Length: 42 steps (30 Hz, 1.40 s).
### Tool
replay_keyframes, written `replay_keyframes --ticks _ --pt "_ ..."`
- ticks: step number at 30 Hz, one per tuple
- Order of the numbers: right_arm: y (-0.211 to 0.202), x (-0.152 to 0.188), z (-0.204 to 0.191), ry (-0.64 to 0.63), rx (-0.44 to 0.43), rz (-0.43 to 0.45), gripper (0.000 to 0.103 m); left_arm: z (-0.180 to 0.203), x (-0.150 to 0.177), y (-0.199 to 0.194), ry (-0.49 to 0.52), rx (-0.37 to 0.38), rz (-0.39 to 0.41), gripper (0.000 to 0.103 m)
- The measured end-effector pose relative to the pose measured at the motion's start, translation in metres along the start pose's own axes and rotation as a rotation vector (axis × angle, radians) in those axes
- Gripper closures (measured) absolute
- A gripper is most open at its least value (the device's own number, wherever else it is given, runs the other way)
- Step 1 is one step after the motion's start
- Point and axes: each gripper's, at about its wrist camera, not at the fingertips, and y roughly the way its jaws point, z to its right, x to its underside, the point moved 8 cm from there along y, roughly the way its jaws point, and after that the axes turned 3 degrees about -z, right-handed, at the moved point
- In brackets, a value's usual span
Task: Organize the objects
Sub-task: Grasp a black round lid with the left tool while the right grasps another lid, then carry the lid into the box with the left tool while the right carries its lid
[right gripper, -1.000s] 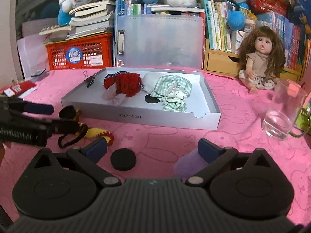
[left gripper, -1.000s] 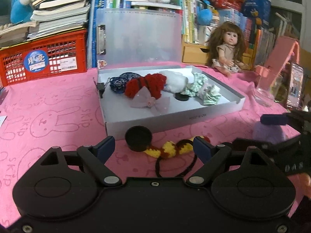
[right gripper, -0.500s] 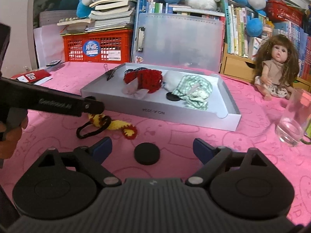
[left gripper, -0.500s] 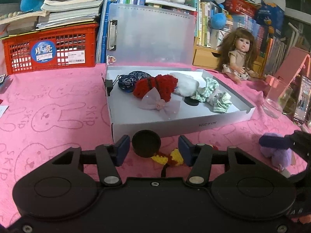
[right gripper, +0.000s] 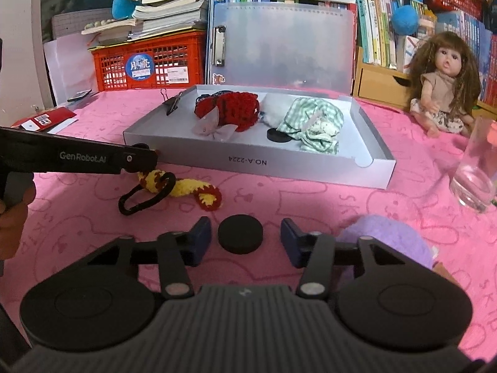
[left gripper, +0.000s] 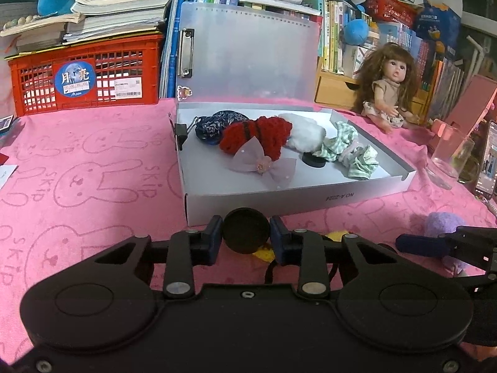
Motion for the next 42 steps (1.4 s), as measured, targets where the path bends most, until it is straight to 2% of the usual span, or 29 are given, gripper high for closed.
replay_keyframes --ticks 2,18,30,42 --pt "-0.001 0.0 -0.001 0.0 0.004 0.002 0.067 0.0 0.0 -0.002 -0.002 0.002 0.003 0.072" --pt "-0.01 -0.014 0.005 0.036 0.013 0.04 0.067 0.002 -0.015 -0.014 -0.007 0.018 0.032 0.072" --pt "-0.011 -0.04 0.033 0.129 0.033 0.056 0.067 0.001 -0.035 -0.008 -0.041 0.032 0.03 0.072" --pt "0.007 -0.066 0.072 0.23 0.062 0.028 0.067 -0.005 -0.048 0.012 -0.081 0.029 0.004 0.072"
